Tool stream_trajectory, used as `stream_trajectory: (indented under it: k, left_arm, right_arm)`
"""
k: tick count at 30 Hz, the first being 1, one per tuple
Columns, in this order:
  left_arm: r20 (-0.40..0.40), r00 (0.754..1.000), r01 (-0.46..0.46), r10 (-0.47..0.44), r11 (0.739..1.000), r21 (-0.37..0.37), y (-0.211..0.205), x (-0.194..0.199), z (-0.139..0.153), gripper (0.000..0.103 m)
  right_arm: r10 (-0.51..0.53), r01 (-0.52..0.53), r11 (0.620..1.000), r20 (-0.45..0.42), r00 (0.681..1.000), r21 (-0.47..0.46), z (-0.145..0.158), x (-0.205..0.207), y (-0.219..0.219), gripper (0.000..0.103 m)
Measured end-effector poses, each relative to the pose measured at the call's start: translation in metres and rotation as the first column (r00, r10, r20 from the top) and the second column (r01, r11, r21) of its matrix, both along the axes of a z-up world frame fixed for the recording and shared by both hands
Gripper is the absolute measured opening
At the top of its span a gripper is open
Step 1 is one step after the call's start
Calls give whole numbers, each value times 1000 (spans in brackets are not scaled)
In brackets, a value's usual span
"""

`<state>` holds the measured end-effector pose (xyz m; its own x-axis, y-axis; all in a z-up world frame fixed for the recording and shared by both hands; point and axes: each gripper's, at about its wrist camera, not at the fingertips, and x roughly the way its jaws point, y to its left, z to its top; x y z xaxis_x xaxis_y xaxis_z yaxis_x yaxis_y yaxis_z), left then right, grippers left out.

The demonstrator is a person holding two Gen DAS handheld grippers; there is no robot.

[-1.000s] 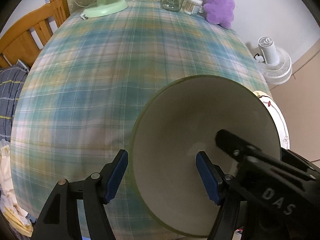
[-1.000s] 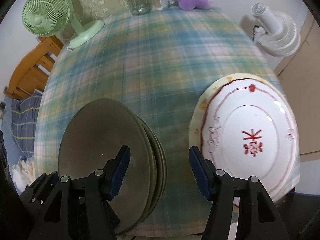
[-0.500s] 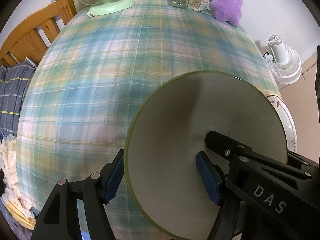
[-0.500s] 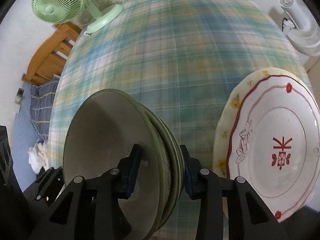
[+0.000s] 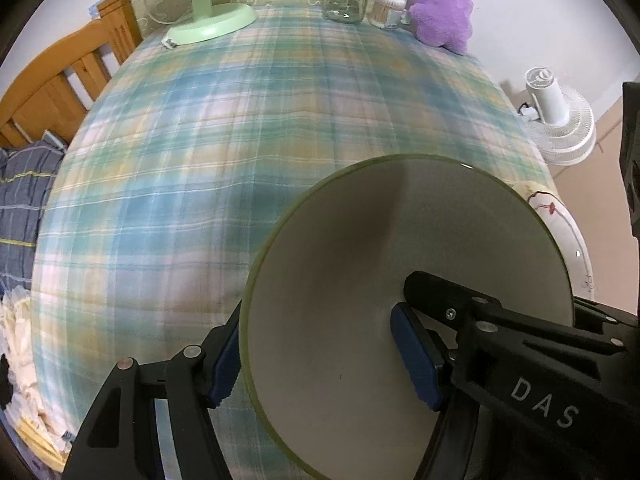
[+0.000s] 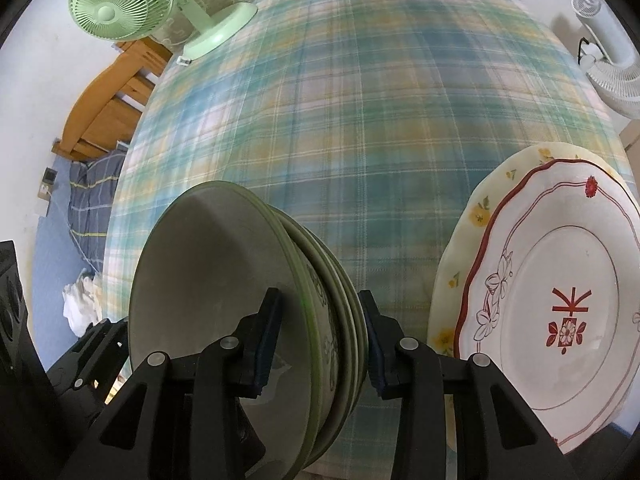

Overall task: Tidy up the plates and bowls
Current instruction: 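Lift the grey-green stack with both tools and carry it over the red-rimmed plates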

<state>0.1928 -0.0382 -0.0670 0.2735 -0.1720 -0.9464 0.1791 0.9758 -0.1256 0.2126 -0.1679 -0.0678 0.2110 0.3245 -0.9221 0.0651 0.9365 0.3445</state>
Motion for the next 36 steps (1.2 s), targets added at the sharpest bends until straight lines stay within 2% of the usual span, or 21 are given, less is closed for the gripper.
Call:
stream_trajectory:
  k: [3,14,23,28,36]
  left_arm:
    - [-4,1000,19,-20,999,-38,1,1,0,62]
    - [-23,998,53,-56,992,-118,11,0,-2,61]
    - [-43,992,108,-115,985,-134,9,-7,7,61]
    - [-14,990,140,-143,981,-138,4,-10,26,61]
    - [40,991,135,-132,984,-116,-15,-19,47,61]
  right_arm:
    - [-17,17,1000,-7,1000,-11,1,0,1,41]
    - [-65,64,993,-11,998,-102,8,-3,15,42]
    - [-143,139,982,-21,990,-126,14,-13,15,42]
    - [-174,173,976,2,985,-130,31,-18,11,42]
    - [-187,193,975,61,980,-114,56,-29,-5,42]
